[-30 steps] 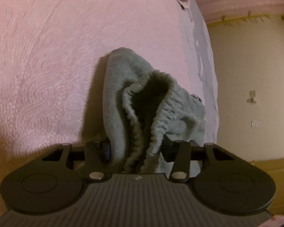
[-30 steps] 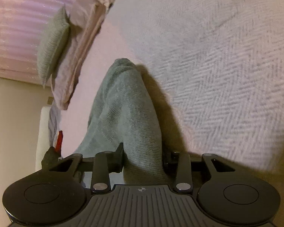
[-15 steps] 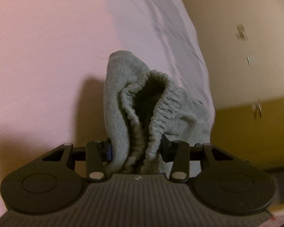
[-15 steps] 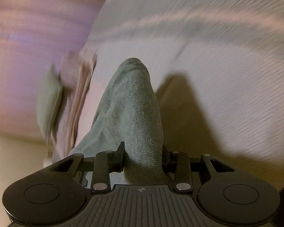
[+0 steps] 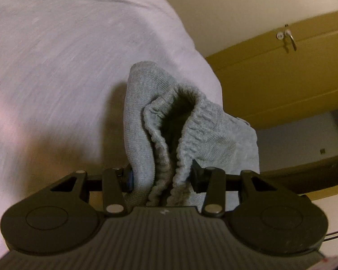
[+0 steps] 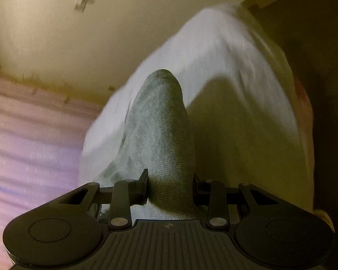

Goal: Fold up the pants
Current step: 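Lift the folded sweatpants with the left gripper while the right gripper grips the other end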

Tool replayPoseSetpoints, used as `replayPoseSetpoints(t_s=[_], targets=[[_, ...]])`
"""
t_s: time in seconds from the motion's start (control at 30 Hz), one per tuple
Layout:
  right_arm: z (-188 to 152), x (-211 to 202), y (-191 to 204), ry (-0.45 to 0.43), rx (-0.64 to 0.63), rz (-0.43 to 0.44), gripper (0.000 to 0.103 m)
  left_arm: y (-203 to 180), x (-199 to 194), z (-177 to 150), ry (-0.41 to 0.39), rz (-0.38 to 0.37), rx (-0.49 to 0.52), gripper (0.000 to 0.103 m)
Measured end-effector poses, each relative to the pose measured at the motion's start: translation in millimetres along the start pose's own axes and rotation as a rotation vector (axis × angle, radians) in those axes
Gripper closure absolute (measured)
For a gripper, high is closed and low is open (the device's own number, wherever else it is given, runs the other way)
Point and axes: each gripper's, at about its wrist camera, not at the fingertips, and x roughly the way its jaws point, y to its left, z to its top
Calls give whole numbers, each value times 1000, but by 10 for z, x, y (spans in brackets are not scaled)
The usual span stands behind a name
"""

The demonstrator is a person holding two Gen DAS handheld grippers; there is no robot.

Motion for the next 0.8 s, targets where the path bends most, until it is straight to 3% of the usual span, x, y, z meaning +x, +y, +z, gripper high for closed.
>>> replayPoseSetpoints(t_s=[0.13,0.23,0.4,0.47,0.53,0.63,0.73,0.8], targets=[[576,466,26,-52,1,30,72,-104,365,661,7,2,60,64],[909,814,58,-70,9,52,72,-223,622,1366,0,26,111,64],[1343,1407,164,-112,-30,73,71,-201,899,1954,-26,35,149,62],[1450,1631,117,-78,-46,37,67,-29,991,2007,-19,57,132,54],[1542,1727,-8,-27,-39,-58,58,146,1046,2055,-23,81,71,46],[1523,1498,-127,-13,-51,-53,54,331,795,1791,-81,43,11,41],[1433,1138,-60,-9,-106,-106,50,305,415,1480,-149,75,-9,39],[1312,1004,-23,-1,-107,-95,49,272,291,1302,-166,71,-21,31]])
